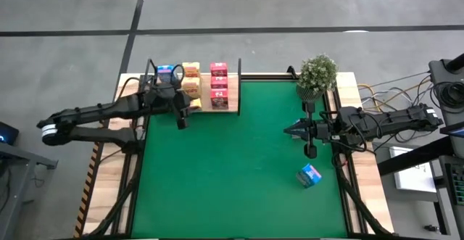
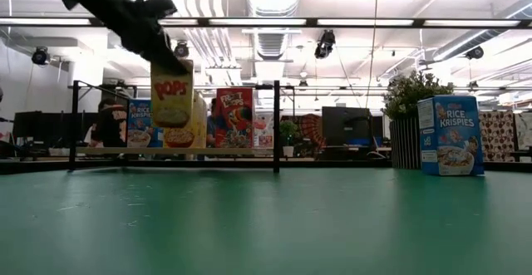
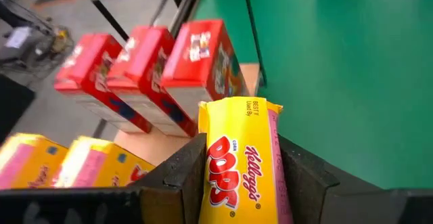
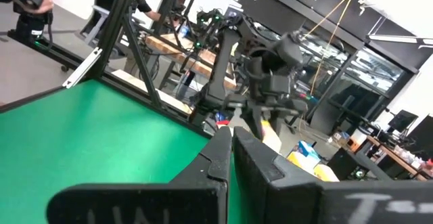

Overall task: Stack cereal on shelf
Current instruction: Put the yellow cereal box aligned with the yellow cereal box on the shelf

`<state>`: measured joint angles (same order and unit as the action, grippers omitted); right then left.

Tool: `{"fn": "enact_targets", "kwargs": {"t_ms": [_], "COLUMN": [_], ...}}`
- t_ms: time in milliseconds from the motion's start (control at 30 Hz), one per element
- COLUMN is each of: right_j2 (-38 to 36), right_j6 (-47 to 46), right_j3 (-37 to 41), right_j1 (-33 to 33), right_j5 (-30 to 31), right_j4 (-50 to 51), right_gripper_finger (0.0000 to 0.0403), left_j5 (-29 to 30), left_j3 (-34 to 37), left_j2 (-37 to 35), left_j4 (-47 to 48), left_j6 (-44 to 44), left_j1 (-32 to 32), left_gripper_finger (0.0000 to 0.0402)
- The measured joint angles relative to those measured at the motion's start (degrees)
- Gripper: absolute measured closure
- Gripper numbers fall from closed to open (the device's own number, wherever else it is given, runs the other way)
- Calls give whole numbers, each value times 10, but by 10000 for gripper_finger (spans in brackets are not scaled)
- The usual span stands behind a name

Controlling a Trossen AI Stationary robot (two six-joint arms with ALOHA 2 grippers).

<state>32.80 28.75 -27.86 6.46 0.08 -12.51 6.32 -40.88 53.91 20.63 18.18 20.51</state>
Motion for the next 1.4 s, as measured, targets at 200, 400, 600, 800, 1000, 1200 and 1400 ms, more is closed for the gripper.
{"fn": "enact_targets", "kwargs": {"t_ms": [200,400,600,800,1000,1200,1400], "right_j2": [0,0,0,0,0,0,0], "right_j6": [5,4,4,3,2,2,2], "right_j3": [0,0,0,0,0,0,0], "right_j1": [0,0,0,0,0,0,0], "right_j5": [0,0,0,0,0,0,0], "right_j4": [0,0,0,0,1,1,1], "right_gripper_finger": [394,394,394,394,394,394,394], "left_j5": [-57,-99,-103,-104,-104,-103,-84], "left_j3": [-2,-15,-15,-16,-16,-16,-16], "left_j2": [39,76,88,91,93,101,100], "left_j4": [-30,-30,-30,-31,-31,-31,-30], "left_j6": [19,22,30,44,44,50,67], "left_j1": [60,90,109,121,132,134,137], "left_gripper_finger": [269,269,269,268,248,215,197]}}
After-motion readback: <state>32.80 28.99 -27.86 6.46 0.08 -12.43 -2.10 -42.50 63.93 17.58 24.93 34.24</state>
